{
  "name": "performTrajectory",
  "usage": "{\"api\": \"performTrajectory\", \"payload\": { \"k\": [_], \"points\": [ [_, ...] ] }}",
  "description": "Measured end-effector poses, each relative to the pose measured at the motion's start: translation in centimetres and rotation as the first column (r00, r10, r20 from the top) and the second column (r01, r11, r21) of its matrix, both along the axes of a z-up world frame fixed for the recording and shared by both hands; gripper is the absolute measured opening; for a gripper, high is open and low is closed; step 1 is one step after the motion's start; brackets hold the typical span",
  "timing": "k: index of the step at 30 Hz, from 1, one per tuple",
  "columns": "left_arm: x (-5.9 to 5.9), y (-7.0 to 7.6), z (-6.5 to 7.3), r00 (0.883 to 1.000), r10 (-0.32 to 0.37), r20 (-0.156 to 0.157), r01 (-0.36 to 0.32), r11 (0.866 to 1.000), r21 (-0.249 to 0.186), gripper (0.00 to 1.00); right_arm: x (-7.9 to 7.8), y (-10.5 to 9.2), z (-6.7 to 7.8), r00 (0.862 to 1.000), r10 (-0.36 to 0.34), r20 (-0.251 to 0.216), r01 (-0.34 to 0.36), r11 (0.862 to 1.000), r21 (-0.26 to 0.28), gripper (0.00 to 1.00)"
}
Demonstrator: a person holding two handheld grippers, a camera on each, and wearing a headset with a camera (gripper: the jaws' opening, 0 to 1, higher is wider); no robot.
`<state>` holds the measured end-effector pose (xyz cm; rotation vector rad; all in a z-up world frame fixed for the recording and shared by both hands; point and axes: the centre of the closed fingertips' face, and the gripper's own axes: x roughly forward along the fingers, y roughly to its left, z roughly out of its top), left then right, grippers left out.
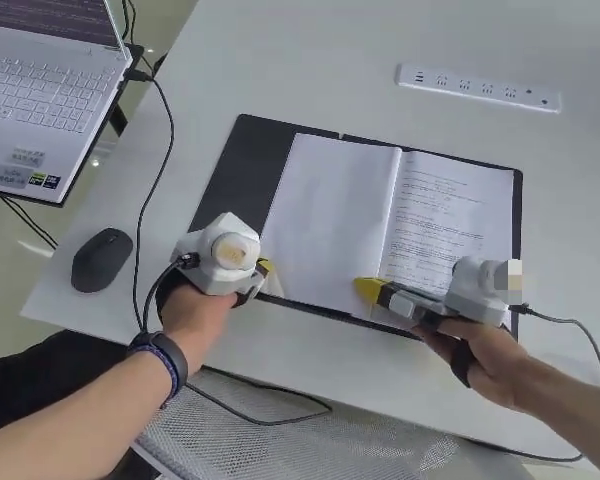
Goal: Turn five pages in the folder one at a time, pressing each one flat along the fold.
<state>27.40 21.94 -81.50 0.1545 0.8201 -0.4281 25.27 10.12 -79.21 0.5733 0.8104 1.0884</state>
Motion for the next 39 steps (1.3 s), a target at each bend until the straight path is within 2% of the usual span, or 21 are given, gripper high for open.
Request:
{"api": "performTrajectory", "payload": {
  "k": [14,26,32,36,39],
  "points": [
    [0.1,0.1,-0.5,1.0,0.002,-0.009,-0.002,1.0,0.007,0.0,-0.8,-0.8,-0.9,1.0,-0.025,-0.009,0.025,0.999,-0.026,0.0],
    [0.0,-0.1,-0.5,1.0,-0.001,-0.02,0.002,1.0,0.016,0.0,-1.7,-1.2,-1.3,0.999,-0.042,-0.016,0.041,0.996,-0.073,0.0],
    [0.0,-0.2,-0.5,1.0,0.007,-0.027,-0.007,1.0,0.006,0.0,-2.2,-1.8,-1.4,0.999,-0.048,-0.014,0.046,0.994,-0.096,0.0],
    [-0.1,-0.4,-0.4,0.999,-0.01,-0.032,0.01,1.0,0.01,0.01,-2.2,-2.8,-0.3,0.996,-0.088,0.004,0.088,0.992,-0.086,0.0],
    [-0.2,-0.6,-0.4,0.999,-0.02,-0.041,0.02,1.0,-0.005,0.04,-1.8,-3.6,0.9,0.99,-0.135,0.027,0.137,0.989,-0.063,0.0]
  ]
}}
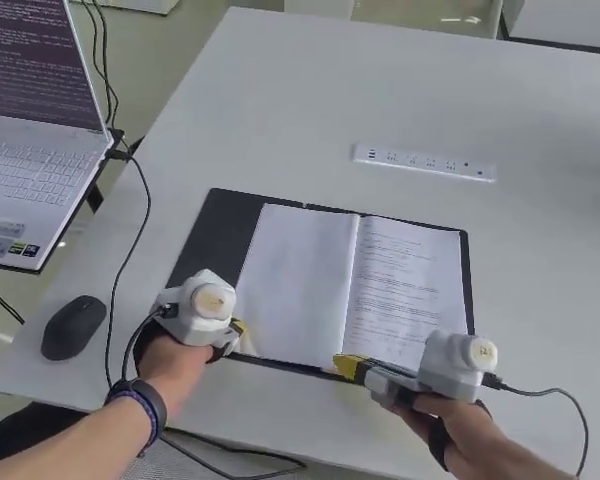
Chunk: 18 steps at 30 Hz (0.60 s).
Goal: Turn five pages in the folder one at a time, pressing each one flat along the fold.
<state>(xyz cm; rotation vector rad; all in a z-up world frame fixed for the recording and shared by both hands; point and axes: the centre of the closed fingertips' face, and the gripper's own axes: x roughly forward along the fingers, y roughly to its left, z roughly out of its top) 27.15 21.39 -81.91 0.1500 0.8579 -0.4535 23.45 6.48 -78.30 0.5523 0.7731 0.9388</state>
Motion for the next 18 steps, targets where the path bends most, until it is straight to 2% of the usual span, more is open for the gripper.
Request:
{"api": "performTrajectory", "payload": {
  "k": [5,7,10,13,16,18],
  "points": [
    [-0.4,-0.3,0.5,1.0,0.0,-0.023,0.0,1.0,-0.006,0.1,0.4,-1.7,1.2,0.998,-0.042,0.038,0.042,0.999,-0.009,0.0],
    [-0.6,-0.6,0.9,1.0,-0.005,-0.025,0.005,1.0,-0.014,0.12,0.7,-2.7,2.4,0.995,-0.066,0.069,0.066,0.998,-0.006,0.0],
    [-0.5,-1.0,1.9,1.0,0.009,-0.004,-0.009,0.999,-0.036,0.19,1.2,-4.4,3.1,0.989,-0.092,0.111,0.096,0.995,-0.031,0.0],
    [-0.6,-1.5,2.7,1.0,0.023,0.01,-0.023,0.998,-0.063,0.21,1.2,-6.1,3.7,0.983,-0.109,0.15,0.119,0.991,-0.061,0.04],
    [-0.6,-2.0,3.6,0.999,0.024,0.023,-0.023,0.997,-0.075,0.26,1.3,-8.1,3.9,0.975,-0.118,0.187,0.141,0.983,-0.118,0.1],
    [-0.4,-2.3,4.4,0.999,0.018,0.047,-0.014,0.997,-0.079,0.29,1.2,-9.3,4.0,0.972,-0.111,0.207,0.146,0.976,-0.16,0.18]
  ]
}}
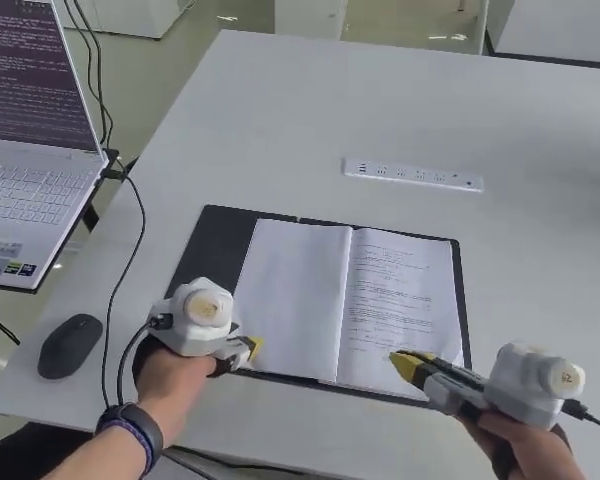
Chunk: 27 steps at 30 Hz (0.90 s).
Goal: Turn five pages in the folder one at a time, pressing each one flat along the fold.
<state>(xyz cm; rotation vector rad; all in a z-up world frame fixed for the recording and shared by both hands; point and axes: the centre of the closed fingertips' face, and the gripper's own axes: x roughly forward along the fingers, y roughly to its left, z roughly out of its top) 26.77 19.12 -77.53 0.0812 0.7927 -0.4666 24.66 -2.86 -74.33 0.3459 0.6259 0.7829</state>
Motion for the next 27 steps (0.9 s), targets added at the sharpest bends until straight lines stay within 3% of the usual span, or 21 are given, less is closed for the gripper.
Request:
{"api": "performTrajectory", "payload": {
  "k": [10,14,19,27],
  "points": [
    [0.1,0.6,4.3,0.996,0.0,0.084,0.002,1.0,-0.023,0.42,0.0,-5.2,2.2,0.995,-0.058,0.083,0.066,0.994,-0.09,0.33],
    [-0.3,0.8,5.4,0.995,0.002,0.101,0.0,1.0,-0.028,0.47,0.1,-6.6,3.1,0.989,-0.101,0.108,0.113,0.988,-0.105,0.39],
    [-1.3,1.1,6.8,0.993,-0.021,0.116,0.023,1.0,-0.015,0.54,-0.3,-7.7,4.0,0.98,-0.144,0.135,0.161,0.979,-0.124,0.43],
    [-1.4,2.0,8.2,0.987,-0.037,0.154,0.041,0.999,-0.024,0.6,-1.3,-8.4,4.0,0.976,-0.163,0.147,0.187,0.968,-0.168,0.49]
  ]
}}
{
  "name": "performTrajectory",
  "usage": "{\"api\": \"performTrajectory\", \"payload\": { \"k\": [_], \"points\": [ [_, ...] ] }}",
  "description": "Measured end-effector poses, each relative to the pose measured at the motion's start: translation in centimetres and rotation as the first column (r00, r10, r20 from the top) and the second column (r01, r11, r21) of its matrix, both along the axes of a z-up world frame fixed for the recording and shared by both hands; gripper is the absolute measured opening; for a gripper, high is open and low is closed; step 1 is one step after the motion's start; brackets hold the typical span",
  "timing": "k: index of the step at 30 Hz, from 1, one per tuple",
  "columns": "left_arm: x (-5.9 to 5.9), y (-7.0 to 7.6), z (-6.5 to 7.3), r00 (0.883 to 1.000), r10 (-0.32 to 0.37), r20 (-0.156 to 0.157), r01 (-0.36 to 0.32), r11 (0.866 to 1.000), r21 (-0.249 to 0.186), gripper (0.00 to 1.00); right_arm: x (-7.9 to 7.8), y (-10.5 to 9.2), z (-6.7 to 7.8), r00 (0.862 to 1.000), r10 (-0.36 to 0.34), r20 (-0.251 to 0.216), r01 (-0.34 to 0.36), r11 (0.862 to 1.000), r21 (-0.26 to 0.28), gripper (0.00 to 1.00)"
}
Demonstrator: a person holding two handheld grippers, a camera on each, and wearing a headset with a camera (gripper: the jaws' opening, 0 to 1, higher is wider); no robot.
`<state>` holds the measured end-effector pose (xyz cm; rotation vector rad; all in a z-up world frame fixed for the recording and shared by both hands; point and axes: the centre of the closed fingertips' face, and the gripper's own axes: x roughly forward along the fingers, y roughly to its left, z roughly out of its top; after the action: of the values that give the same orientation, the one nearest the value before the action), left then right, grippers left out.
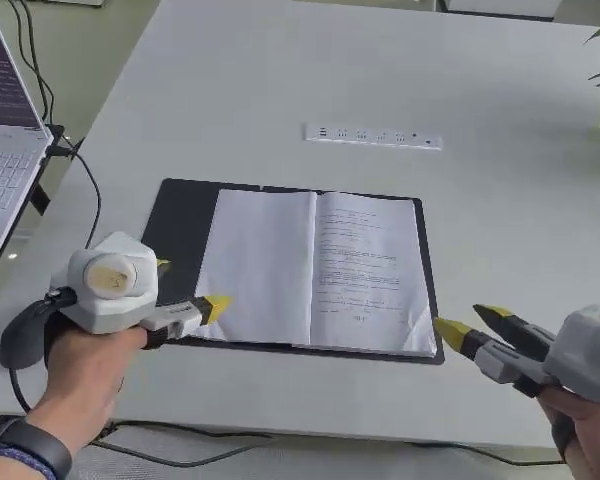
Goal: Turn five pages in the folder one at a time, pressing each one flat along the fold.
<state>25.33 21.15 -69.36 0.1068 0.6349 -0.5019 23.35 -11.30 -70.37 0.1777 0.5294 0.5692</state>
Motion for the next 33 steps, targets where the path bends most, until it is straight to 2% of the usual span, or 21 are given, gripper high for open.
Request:
{"api": "performTrajectory", "payload": {
  "k": [7,10,15,21,26,30,33],
  "points": [
    [-0.6,0.2,0.6,0.999,-0.037,0.004,0.037,0.999,0.017,0.65,-0.8,0.0,0.3,1.0,-0.018,0.011,0.019,1.0,-0.024,0.57],
    [-0.9,0.5,1.0,0.999,-0.043,0.013,0.043,0.999,0.009,0.67,-1.1,-0.2,0.4,1.0,-0.023,0.019,0.024,0.999,-0.036,0.62],
    [-1.6,1.2,1.2,0.999,-0.04,0.019,0.04,0.999,-0.004,0.7,-2.1,-0.5,1.1,0.998,-0.049,0.035,0.05,0.998,-0.025,0.66],
    [-2.2,1.2,1.1,0.999,-0.039,0.009,0.039,0.999,-0.006,0.71,-2.7,0.1,1.8,0.997,-0.06,0.044,0.06,0.998,-0.014,0.7],
    [-1.5,1.0,1.5,0.999,-0.026,0.023,0.026,1.0,-0.015,0.71,-2.7,0.5,1.3,0.998,-0.06,0.025,0.06,0.998,0.01,0.71],
    [-1.2,0.6,1.7,0.999,-0.029,0.036,0.03,0.999,-0.023,0.71,-2.5,0.7,0.9,0.999,-0.032,0.014,0.032,0.999,-0.004,0.7],
    [-1.1,0.0,1.7,0.998,-0.045,0.039,0.045,0.999,-0.019,0.71,-2.0,0.5,1.1,0.999,-0.031,0.027,0.031,0.999,-0.005,0.71]
  ]
}}
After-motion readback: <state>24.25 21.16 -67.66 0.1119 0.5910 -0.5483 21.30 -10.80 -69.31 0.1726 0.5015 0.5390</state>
